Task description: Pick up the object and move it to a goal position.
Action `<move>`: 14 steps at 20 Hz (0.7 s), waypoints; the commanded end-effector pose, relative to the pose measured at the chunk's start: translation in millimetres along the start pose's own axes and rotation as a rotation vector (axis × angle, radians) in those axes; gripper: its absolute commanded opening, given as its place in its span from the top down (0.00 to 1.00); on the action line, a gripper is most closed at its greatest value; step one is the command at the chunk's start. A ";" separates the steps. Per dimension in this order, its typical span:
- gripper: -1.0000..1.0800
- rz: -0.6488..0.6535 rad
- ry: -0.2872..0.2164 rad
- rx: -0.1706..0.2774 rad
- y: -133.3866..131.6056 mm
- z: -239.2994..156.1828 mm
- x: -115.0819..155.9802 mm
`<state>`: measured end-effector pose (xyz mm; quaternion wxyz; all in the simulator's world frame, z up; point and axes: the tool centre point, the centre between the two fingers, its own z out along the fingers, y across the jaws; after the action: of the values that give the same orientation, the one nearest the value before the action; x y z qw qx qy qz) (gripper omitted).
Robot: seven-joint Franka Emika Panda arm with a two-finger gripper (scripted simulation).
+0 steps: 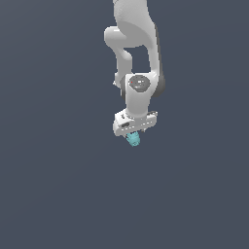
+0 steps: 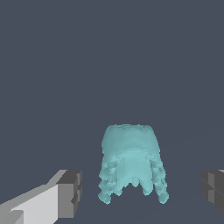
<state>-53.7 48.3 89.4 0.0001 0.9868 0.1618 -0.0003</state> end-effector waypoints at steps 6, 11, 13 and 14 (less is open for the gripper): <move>0.04 -0.002 0.000 0.000 -0.8 25.7 -1.3; 0.04 -0.004 0.001 0.000 -1.0 45.4 -1.5; 0.04 -0.004 0.001 0.000 -1.0 48.6 -1.1; 0.04 -0.004 0.001 0.000 -0.9 49.4 -1.0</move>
<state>-55.6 48.8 42.1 -0.0001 0.9865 0.1638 -0.0007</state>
